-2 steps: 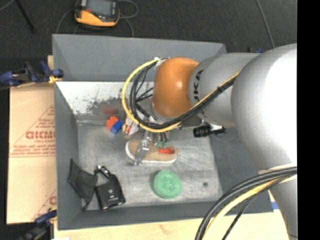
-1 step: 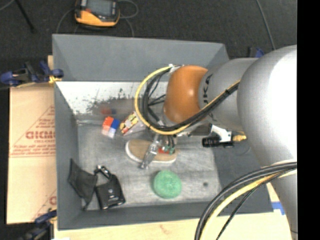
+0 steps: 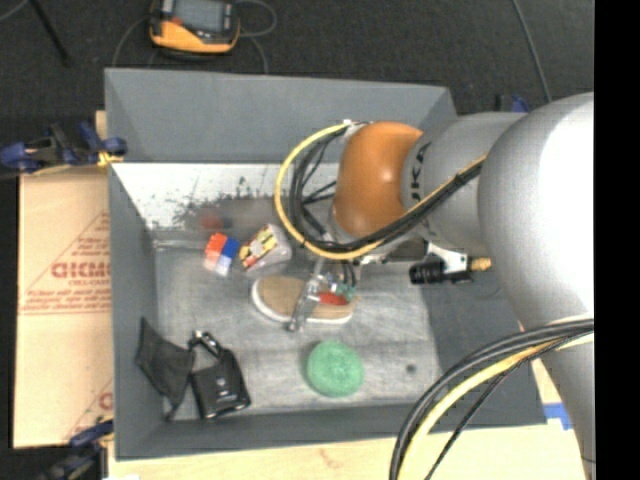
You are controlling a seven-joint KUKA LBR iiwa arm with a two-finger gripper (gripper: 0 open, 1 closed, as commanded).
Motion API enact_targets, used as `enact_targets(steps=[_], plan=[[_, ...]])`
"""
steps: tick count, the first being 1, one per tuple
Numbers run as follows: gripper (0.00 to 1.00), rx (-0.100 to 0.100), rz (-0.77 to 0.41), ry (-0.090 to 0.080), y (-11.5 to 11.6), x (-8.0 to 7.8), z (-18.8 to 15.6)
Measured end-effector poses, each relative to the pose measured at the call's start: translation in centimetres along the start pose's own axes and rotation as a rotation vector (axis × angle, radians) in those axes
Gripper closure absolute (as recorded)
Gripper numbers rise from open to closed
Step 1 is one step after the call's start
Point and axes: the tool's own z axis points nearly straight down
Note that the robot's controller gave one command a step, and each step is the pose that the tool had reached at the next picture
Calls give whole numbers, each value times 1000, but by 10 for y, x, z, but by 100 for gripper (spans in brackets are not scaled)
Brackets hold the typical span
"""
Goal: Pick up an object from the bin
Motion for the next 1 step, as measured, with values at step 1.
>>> enact_targets(steps=[1], plan=[[100, -3, 28, -7, 6, 12, -4]])
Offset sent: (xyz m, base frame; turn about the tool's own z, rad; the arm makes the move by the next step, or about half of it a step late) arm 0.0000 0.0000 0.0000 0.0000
